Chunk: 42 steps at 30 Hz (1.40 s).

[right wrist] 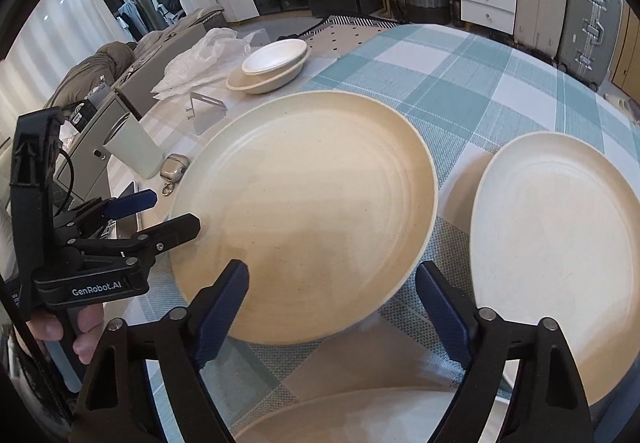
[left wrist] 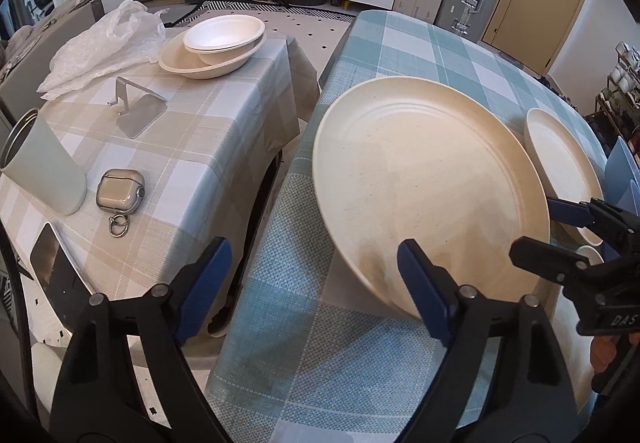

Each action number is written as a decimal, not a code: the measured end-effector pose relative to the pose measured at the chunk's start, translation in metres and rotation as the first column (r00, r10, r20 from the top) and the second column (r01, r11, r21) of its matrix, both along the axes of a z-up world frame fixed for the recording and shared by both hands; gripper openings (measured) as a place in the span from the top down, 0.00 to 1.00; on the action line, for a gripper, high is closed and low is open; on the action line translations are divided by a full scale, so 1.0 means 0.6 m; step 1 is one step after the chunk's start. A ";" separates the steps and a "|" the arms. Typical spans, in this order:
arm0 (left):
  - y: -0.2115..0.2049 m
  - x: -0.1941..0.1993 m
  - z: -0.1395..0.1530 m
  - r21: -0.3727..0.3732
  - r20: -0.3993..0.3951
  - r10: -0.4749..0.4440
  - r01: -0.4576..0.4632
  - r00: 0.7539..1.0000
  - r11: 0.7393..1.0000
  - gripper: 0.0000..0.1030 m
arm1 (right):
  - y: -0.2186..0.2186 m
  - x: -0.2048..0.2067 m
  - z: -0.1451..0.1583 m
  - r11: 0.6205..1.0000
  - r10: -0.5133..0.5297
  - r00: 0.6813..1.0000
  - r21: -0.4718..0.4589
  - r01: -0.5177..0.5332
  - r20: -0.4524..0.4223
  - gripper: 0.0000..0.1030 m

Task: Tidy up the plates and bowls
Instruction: 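Close the left tool on the cream plate rim while the right tool grips the rim too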

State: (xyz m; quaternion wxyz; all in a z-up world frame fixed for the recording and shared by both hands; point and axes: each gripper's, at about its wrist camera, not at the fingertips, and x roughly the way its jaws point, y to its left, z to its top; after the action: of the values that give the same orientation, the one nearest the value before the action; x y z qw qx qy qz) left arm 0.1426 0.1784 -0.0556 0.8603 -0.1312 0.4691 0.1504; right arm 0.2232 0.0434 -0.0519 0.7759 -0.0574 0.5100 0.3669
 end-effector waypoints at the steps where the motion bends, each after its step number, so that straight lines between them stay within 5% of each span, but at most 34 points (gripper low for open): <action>1: -0.002 0.003 -0.001 -0.002 -0.002 -0.003 0.003 1.000 1.000 0.25 | 0.001 0.002 -0.003 1.000 -0.001 1.000 -0.008 0.001 -0.002 0.17; 16: -0.003 0.014 -0.013 -0.020 -0.007 -0.024 0.024 1.000 1.000 0.40 | 0.010 0.030 -0.020 0.999 -0.026 0.999 -0.041 0.025 -0.035 0.29; 20: 0.002 0.014 -0.013 -0.024 -0.003 -0.017 0.016 1.000 1.000 0.44 | 0.009 0.034 -0.020 0.998 -0.035 0.999 -0.045 0.034 -0.030 0.39; 33: -0.014 0.017 -0.008 -0.030 0.022 -0.046 0.046 0.999 0.998 0.81 | -0.002 0.037 -0.020 0.994 -0.073 0.997 -0.076 0.074 0.021 0.68; 42: -0.019 0.016 -0.006 -0.018 0.022 -0.048 0.048 0.999 0.999 0.81 | -0.005 0.036 -0.021 0.993 -0.079 0.996 -0.087 0.082 0.036 0.73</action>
State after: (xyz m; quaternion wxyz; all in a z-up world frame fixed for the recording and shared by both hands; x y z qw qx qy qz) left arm 0.1523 0.1671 -0.0589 0.8673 -0.1293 0.4644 0.1241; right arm 0.2446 0.0403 -0.0645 0.7949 -0.0773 0.5150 0.3113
